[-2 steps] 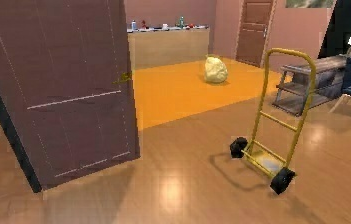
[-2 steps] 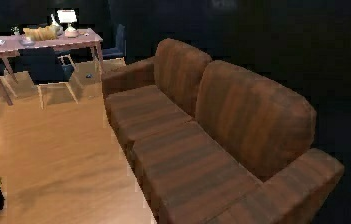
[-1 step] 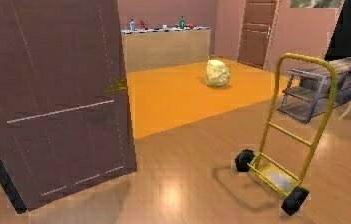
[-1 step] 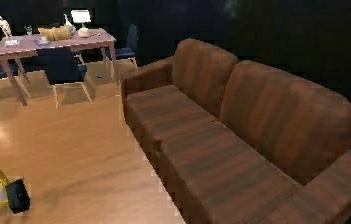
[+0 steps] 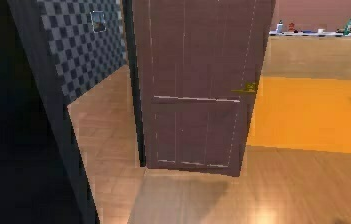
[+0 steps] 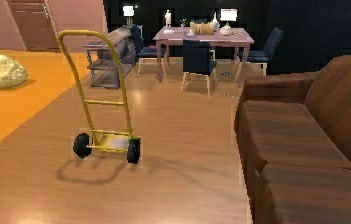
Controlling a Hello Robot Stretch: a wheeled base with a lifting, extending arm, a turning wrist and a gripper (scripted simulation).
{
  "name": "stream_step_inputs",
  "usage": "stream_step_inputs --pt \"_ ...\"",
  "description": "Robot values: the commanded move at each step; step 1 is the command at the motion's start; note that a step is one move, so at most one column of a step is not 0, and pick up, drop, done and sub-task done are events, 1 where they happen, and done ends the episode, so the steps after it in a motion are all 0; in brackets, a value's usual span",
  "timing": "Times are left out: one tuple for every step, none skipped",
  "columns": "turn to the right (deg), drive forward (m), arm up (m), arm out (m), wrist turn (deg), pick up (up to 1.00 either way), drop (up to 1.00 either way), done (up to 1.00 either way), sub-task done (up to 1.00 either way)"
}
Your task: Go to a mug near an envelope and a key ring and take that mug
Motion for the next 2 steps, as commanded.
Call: stream_step_inputs --pt "0.0 0.8 0.0 0.0 0.0 0.0 0.0 0.0 0.0" --pt "-18.0 0.0 0.0 0.0 0.0 0.0 0.0 0.0 0.0"
